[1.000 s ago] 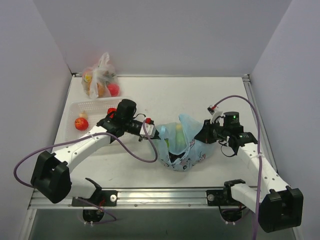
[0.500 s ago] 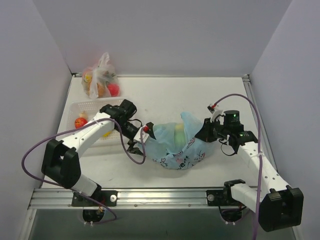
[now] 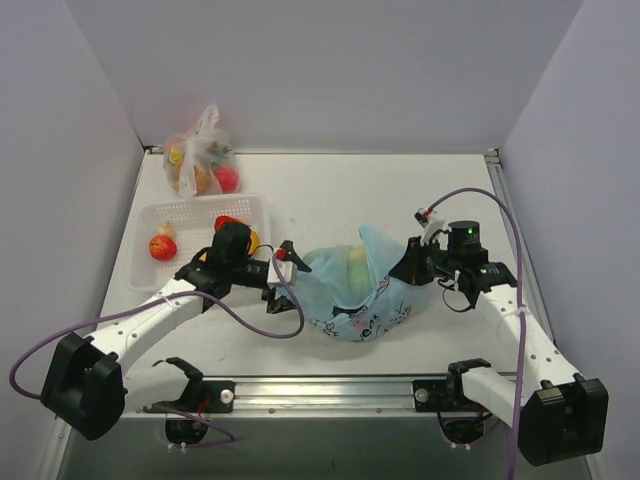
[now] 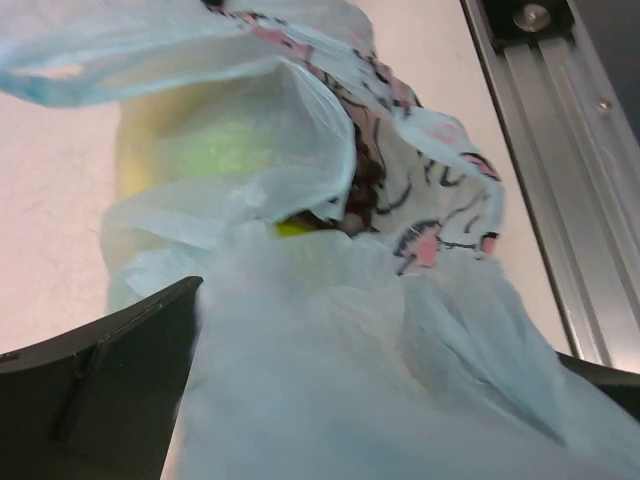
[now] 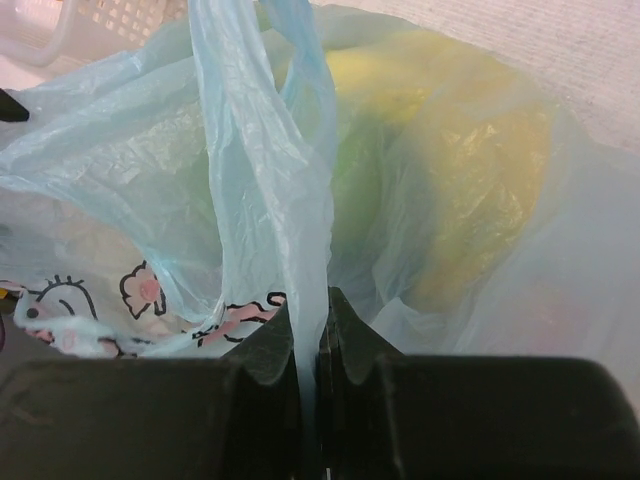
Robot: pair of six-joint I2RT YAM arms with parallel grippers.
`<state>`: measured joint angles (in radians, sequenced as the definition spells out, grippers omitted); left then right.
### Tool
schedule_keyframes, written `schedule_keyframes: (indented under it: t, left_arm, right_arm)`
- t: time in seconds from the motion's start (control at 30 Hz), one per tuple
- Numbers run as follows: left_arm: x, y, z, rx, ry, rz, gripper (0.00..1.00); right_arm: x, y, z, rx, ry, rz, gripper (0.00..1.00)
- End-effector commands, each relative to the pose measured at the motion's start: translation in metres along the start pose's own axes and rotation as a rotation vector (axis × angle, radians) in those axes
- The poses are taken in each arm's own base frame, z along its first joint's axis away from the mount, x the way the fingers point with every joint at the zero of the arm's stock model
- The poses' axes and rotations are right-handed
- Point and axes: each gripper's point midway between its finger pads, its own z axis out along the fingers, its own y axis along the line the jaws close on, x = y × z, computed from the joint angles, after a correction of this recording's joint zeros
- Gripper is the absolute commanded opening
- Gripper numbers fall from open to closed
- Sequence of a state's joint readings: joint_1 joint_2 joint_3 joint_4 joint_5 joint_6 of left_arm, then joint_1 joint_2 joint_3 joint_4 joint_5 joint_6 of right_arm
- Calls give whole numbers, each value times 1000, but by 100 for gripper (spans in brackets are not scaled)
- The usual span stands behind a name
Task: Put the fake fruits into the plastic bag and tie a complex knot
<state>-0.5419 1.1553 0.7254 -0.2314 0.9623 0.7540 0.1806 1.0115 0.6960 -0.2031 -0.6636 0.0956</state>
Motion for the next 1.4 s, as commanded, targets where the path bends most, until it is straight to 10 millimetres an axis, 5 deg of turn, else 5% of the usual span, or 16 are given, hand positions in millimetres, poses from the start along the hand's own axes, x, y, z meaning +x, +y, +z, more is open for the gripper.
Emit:
schedule_keyframes:
  t: [0.0, 0.03, 0.07, 0.17, 0.2, 0.33, 0.53, 0.67, 0.93, 1.13, 1.37]
  left_arm:
    - [-68, 39, 6, -101, -187, 61, 92]
    - [-76, 39, 7, -81, -205, 64, 85]
    - [-77, 36, 11, -54, -205, 49, 63]
    - [-93, 28, 12, 24, -212, 72, 40]
    - [-94, 22, 14, 58, -207, 70, 25]
    - [-105, 6, 20, 158, -190, 52, 8]
    - [-84, -28, 39, 320, -14, 61, 9]
    - [-70, -29, 49, 374, 101, 131, 11]
    - [-80, 4, 73, 337, 150, 42, 12]
    - [-78, 12, 84, 350, 147, -12, 15]
    - [-80, 15, 93, 359, 147, -86, 25]
  right_arm:
    - [-17, 17, -8, -58, -32, -60, 0]
    - [-16, 18, -8, -63, -27, -69, 0]
    - [-16, 17, -9, -60, -26, -78, 0]
    - [-16, 17, -10, -61, -17, -113, 0]
    - [-17, 19, -10, -66, -18, -117, 0]
    - [-23, 23, -13, -72, -38, -192, 0]
    - [-26, 37, -21, -113, -49, -241, 0]
    - [-24, 48, -21, -147, -33, -299, 0]
    - [-14, 78, -22, -288, -16, -368, 0]
    - [-9, 96, -29, -393, -19, -394, 30]
    - [-5, 102, -24, -429, -29, -400, 43]
